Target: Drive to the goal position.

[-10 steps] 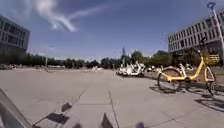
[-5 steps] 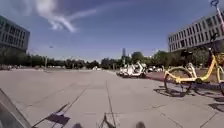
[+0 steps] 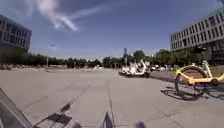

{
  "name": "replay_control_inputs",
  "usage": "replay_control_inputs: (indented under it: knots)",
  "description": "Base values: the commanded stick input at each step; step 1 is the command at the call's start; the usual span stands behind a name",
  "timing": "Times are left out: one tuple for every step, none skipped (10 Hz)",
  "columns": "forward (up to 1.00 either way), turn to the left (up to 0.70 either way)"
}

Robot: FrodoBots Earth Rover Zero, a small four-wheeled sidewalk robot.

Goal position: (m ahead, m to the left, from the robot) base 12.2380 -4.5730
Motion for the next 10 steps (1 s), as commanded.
replay_control_inputs:
  knots:
    - [0.7, -0.07]
    - [0.7, -0.07]
    - [0.7, -0.07]
    - [0.7, -0.07]
    - [0.7, -0.07]
    - [0.7, -0.07]
    - [0.7, -0.07]
    - [0.7, -0.07]
    - [0.7, -0.07]
    - [0.7, -0.07]
